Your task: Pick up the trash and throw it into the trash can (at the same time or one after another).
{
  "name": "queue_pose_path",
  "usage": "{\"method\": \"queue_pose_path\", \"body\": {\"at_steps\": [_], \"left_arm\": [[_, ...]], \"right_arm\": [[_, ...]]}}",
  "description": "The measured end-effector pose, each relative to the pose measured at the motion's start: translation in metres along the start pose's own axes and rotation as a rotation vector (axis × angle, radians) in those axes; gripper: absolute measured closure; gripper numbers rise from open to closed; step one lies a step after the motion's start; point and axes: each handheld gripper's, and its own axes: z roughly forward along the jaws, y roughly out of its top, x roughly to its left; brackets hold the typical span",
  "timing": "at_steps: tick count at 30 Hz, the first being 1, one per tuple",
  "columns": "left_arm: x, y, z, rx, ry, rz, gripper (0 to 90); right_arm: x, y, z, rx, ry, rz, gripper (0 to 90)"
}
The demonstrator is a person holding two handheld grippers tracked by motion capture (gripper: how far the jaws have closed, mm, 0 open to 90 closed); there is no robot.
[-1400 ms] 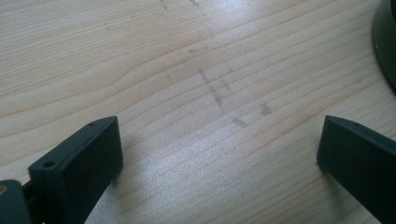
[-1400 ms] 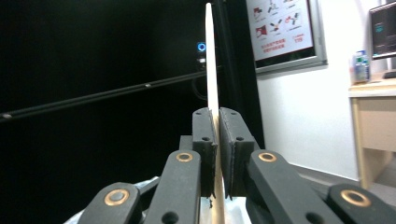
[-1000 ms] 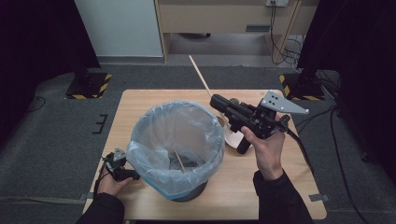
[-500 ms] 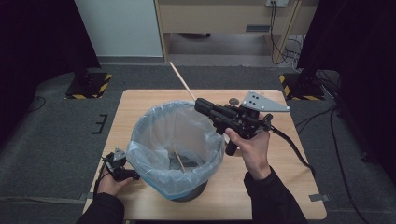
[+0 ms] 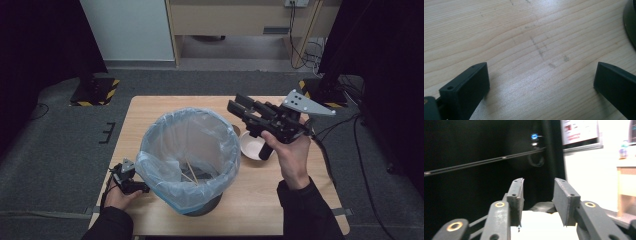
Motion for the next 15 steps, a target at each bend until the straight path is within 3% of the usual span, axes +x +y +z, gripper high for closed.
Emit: {"method": "queue_pose_path", "body": {"at_steps": [4, 9, 11, 12, 15], "left_arm": [[0.000, 0.000, 0.000, 0.000, 0.000, 0.000, 0.0], [0.000, 0.000, 0.000, 0.000, 0.000, 0.000, 0.0], [0.000, 0.000, 0.000, 0.000, 0.000, 0.000, 0.0], [0.000, 0.000, 0.000, 0.000, 0.000, 0.000, 0.0], [0.000, 0.000, 0.000, 0.000, 0.000, 0.000, 0.0]], "right_arm": [[-0.020, -0.003, -0.015, 0.012, -0.118, -0.024, 49.4], [-0.038, -0.012, -0.025, 0.042, -0.188, -0.022, 45.8], [-0.051, -0.019, -0.030, 0.054, -0.239, -0.028, 42.1], [-0.065, -0.028, -0.034, 0.066, -0.277, -0.018, 40.8], [-0.075, -0.036, -0.037, 0.080, -0.306, -0.014, 39.9]]}}
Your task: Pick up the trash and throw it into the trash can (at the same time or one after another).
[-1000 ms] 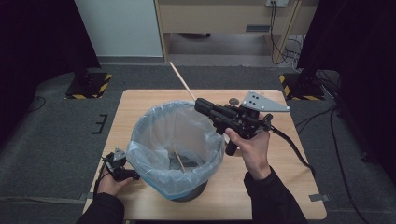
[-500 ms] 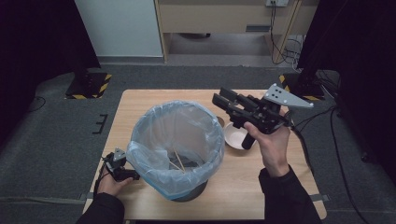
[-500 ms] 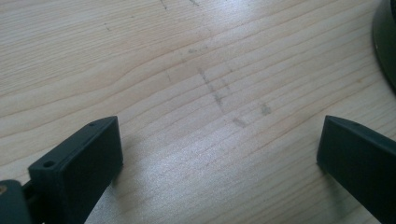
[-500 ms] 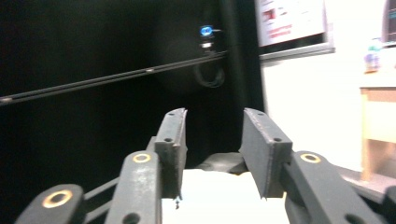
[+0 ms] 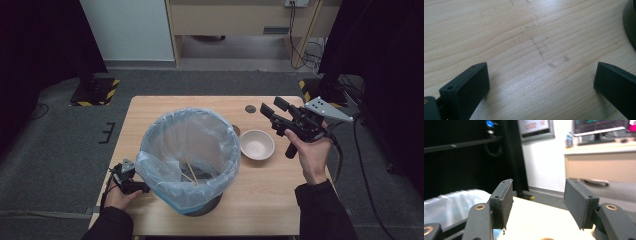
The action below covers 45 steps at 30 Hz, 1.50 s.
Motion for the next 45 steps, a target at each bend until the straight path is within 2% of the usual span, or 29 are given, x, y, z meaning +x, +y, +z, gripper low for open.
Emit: {"method": "queue_pose_path", "body": {"at_steps": [1, 3, 5, 9, 13, 14, 15, 16, 20, 21, 23, 27, 28, 29, 30, 37, 45], "left_arm": [[0.000, 0.000, 0.000, 0.000, 0.000, 0.000, 0.0], [0.000, 0.000, 0.000, 0.000, 0.000, 0.000, 0.0], [0.000, 0.000, 0.000, 0.000, 0.000, 0.000, 0.0], [0.000, 0.000, 0.000, 0.000, 0.000, 0.000, 0.0], [0.000, 0.000, 0.000, 0.000, 0.000, 0.000, 0.0], [0.000, 0.000, 0.000, 0.000, 0.000, 0.000, 0.0], [0.000, 0.000, 0.000, 0.000, 0.000, 0.000, 0.0], [0.000, 0.000, 0.000, 0.000, 0.000, 0.000, 0.0], [0.000, 0.000, 0.000, 0.000, 0.000, 0.000, 0.0], [0.000, 0.000, 0.000, 0.000, 0.000, 0.000, 0.0], [0.000, 0.000, 0.000, 0.000, 0.000, 0.000, 0.0], [0.000, 0.000, 0.000, 0.000, 0.000, 0.000, 0.0], [0.000, 0.000, 0.000, 0.000, 0.000, 0.000, 0.0], [0.000, 0.000, 0.000, 0.000, 0.000, 0.000, 0.0], [0.000, 0.000, 0.000, 0.000, 0.000, 0.000, 0.0], [0.000, 0.000, 0.000, 0.000, -0.002, 0.001, 0.0], [0.000, 0.000, 0.000, 0.000, -0.002, 0.002, 0.0]], "right_arm": [[-0.010, -0.010, 0.002, 0.018, -0.026, 0.002, 38.6], [-0.019, -0.020, 0.004, 0.034, -0.042, 0.005, 37.6], [-0.026, -0.030, 0.008, 0.054, -0.060, 0.008, 34.4], [-0.034, -0.042, 0.013, 0.078, -0.079, -0.007, 33.9], [-0.046, -0.063, 0.020, 0.113, -0.103, -0.015, 34.5], [-0.051, -0.071, 0.022, 0.137, -0.120, -0.015, 35.4], [-0.060, -0.084, 0.024, 0.190, -0.148, -0.019, 36.0], [-0.060, -0.084, 0.024, 0.190, -0.148, -0.019, 36.0], [-0.078, -0.112, 0.028, 0.284, -0.206, -0.022, 36.5], [-0.087, -0.124, 0.029, 0.315, -0.225, -0.015, 36.5], [-0.091, -0.129, 0.030, 0.328, -0.234, -0.007, 36.5], [-0.107, -0.153, 0.035, 0.372, -0.256, 0.044, 37.9], [-0.107, -0.153, 0.035, 0.372, -0.256, 0.044, 37.9], [-0.110, -0.161, 0.038, 0.399, -0.262, 0.056, 42.6], [-0.110, -0.161, 0.038, 0.399, -0.262, 0.056, 42.6], [-0.116, -0.182, 0.048, 0.491, -0.284, 0.076, 47.1], [-0.119, -0.190, 0.052, 0.522, -0.277, 0.101, 55.8]]}}
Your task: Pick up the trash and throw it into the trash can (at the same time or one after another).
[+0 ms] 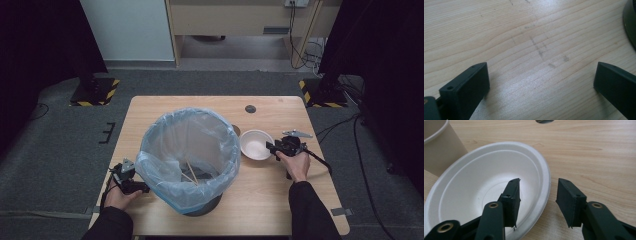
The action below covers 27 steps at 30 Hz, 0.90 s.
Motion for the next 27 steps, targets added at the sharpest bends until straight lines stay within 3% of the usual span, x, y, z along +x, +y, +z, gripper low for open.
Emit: {"method": "queue_pose_path", "body": {"at_steps": [2, 10, 19, 27], "left_arm": [[0.000, 0.000, 0.000, 0.000, 0.000, 0.000, 0.0], [0.000, 0.000, 0.000, 0.000, 0.000, 0.000, 0.0], [0.000, 0.000, 0.000, 0.001, -0.001, 0.001, 0.0], [0.000, 0.000, 0.000, 0.001, -0.001, 0.001, 0.0]], "right_arm": [[0.000, 0.000, 0.001, 0.004, 0.000, -0.003, 56.8], [-0.001, 0.001, -0.004, 0.029, 0.018, 0.029, 77.8], [-0.003, 0.008, -0.017, 0.014, 0.051, 0.085, 82.8], [-0.005, 0.022, -0.041, -0.063, 0.080, 0.118, 84.1]]}}
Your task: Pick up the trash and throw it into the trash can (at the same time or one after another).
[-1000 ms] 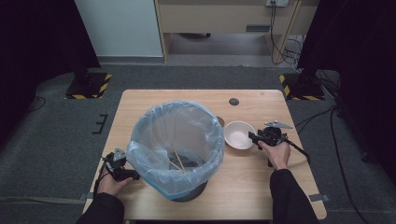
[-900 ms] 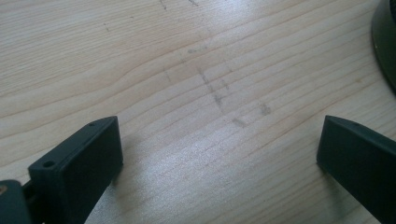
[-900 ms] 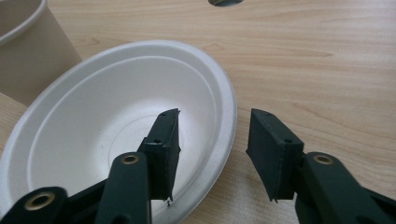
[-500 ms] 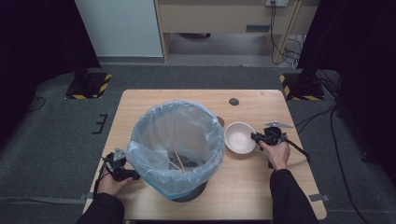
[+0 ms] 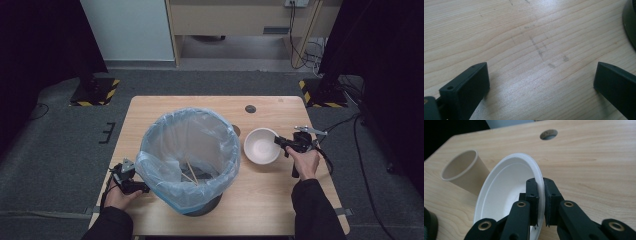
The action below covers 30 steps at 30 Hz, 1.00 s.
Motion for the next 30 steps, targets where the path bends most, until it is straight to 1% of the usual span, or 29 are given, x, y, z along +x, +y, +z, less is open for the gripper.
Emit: {"method": "queue_pose_path", "body": {"at_steps": [8, 10, 13, 14, 15, 19, 22, 23, 25, 30], "left_arm": [[0.000, 0.000, 0.000, 0.002, -0.002, 0.000, 0.0], [0.000, 0.000, 0.000, 0.003, -0.003, 0.001, 0.0], [0.000, 0.000, 0.000, 0.003, -0.003, 0.001, 0.0], [0.000, 0.000, 0.000, 0.003, -0.003, 0.001, 0.0], [0.000, 0.000, 0.000, 0.003, -0.003, 0.001, 0.0], [0.000, 0.000, 0.000, 0.003, -0.002, 0.001, 0.0], [0.000, 0.000, 0.000, 0.003, -0.002, 0.001, 0.0], [0.000, 0.000, 0.000, 0.003, -0.002, 0.001, 0.0], [0.000, 0.000, 0.000, 0.003, -0.002, 0.001, 0.0], [0.000, 0.000, 0.000, 0.002, -0.001, 0.001, 0.0]], "right_arm": [[0.001, 0.014, -0.022, -0.085, 0.019, 0.010, 84.1], [0.001, 0.018, -0.027, -0.115, 0.022, 0.016, 84.1], [0.001, 0.022, -0.033, -0.143, 0.026, 0.022, 84.1], [0.002, 0.025, -0.037, -0.162, 0.028, 0.023, 84.1], [0.002, 0.025, -0.037, -0.162, 0.028, 0.023, 84.1], [0.005, 0.033, -0.047, -0.204, 0.031, 0.016, 84.1], [0.007, 0.039, -0.055, -0.240, 0.044, 0.015, 84.1], [0.008, 0.040, -0.057, -0.248, 0.048, 0.021, 84.1], [0.010, 0.044, -0.062, -0.274, 0.053, 0.014, 84.1], [0.016, 0.051, -0.073, -0.319, 0.069, 0.010, 84.1]]}}
